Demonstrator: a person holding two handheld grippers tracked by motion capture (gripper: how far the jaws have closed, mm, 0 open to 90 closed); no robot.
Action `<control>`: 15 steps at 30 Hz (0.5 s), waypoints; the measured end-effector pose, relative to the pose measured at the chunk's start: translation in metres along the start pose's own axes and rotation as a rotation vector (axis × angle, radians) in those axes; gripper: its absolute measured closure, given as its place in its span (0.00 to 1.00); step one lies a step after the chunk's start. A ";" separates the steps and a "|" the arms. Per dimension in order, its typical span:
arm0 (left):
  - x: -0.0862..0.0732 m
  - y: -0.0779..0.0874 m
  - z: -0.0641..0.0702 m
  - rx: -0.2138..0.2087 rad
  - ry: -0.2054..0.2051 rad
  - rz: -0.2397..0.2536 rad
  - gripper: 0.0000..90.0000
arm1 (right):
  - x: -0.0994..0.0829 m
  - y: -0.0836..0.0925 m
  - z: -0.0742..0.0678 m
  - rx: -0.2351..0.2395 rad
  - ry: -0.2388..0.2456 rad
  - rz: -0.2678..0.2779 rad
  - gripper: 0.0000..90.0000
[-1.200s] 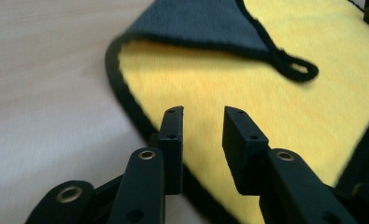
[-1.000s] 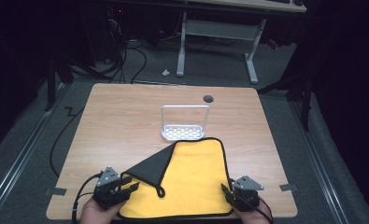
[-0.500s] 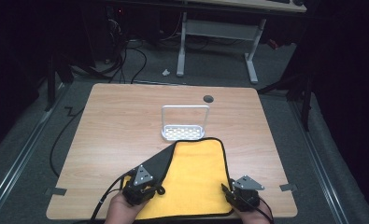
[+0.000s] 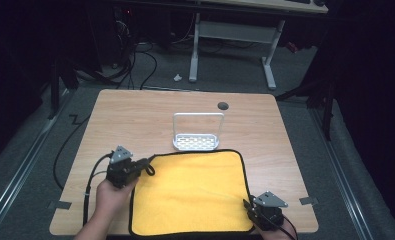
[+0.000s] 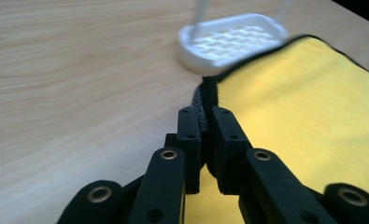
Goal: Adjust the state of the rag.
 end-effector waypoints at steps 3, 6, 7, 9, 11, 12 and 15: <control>-0.001 -0.016 -0.022 0.050 0.046 -0.015 0.90 | -0.002 0.003 0.003 -0.002 -0.013 -0.006 0.76; -0.009 -0.026 -0.035 0.081 0.087 -0.051 0.77 | -0.003 0.003 0.005 0.005 -0.019 -0.005 0.75; -0.010 -0.024 -0.036 0.081 0.093 -0.026 0.75 | -0.003 0.003 0.005 0.005 -0.018 -0.004 0.75; -0.010 -0.015 -0.039 0.084 0.116 0.026 0.68 | -0.003 0.003 0.005 0.005 -0.025 -0.003 0.74; -0.011 0.003 -0.038 0.075 0.133 0.076 0.70 | -0.002 0.005 0.006 0.007 -0.027 0.022 0.73; -0.013 0.008 -0.034 0.056 0.118 0.083 0.75 | 0.000 0.007 0.006 0.006 -0.026 0.048 0.72; -0.033 0.015 -0.003 -0.011 0.016 -0.008 0.78 | 0.010 0.009 0.009 0.010 -0.057 0.110 0.71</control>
Point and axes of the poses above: each handheld gripper's, and its own axes: y roughly backward along the jaws, x roughly out of its top, z roughly to its right, the point moved 3 cm from there along -y, roughly forward along the jaws, and after that the axes turned 2 degrees about z, right-handed, at the moved point
